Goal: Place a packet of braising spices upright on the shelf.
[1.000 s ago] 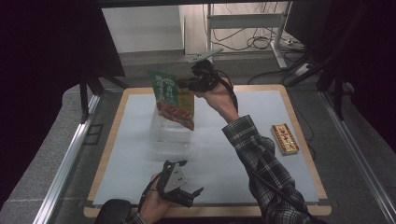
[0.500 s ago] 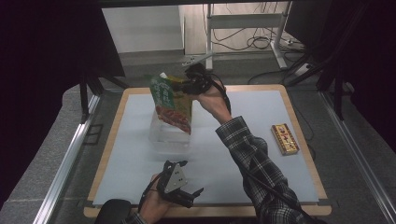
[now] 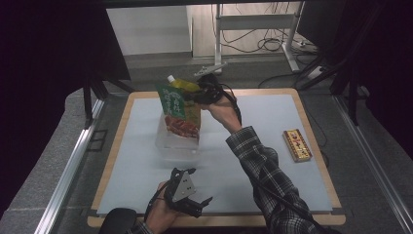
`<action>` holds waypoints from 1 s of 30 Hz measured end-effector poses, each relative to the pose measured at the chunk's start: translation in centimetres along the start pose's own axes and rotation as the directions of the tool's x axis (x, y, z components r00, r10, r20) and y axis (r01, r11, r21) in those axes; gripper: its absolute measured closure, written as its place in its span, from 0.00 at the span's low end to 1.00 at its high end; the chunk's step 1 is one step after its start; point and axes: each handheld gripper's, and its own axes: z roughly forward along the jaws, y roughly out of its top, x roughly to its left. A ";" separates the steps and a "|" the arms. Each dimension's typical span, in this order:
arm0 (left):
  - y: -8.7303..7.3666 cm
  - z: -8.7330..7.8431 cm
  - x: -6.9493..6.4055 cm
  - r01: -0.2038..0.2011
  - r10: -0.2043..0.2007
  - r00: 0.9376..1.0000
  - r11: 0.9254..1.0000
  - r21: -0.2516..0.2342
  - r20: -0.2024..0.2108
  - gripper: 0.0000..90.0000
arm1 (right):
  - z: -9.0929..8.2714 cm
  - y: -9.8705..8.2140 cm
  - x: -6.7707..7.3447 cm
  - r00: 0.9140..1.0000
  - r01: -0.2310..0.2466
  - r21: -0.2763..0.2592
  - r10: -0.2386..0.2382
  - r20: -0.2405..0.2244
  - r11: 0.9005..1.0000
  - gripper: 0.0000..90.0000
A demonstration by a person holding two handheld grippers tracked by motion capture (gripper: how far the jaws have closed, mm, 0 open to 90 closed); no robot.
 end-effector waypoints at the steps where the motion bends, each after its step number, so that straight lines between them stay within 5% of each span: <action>1: 0.0 0.0 0.0 0.001 -0.001 1.000 1.000 0.000 0.001 0.00 | -0.1 -0.1 -0.1 1.000 0.000 0.004 0.000 0.003 1.000 0.98; 7: 0.0 0.1 -0.1 -0.008 0.008 1.000 1.000 0.006 0.002 0.00 | -0.3 -0.3 -0.3 1.000 -0.001 0.008 0.000 0.014 1.000 0.95; 19: 0.0 0.3 -0.3 -0.021 0.020 1.000 1.000 0.019 0.005 0.00 | -1.1 -0.6 -0.3 0.996 0.036 0.030 -0.039 0.079 0.999 0.53; 30: 0.0 0.4 -0.4 -0.025 0.024 1.000 0.999 0.024 0.008 0.00 | -2.0 -1.5 -0.9 0.991 0.034 0.036 -0.039 0.129 0.999 0.35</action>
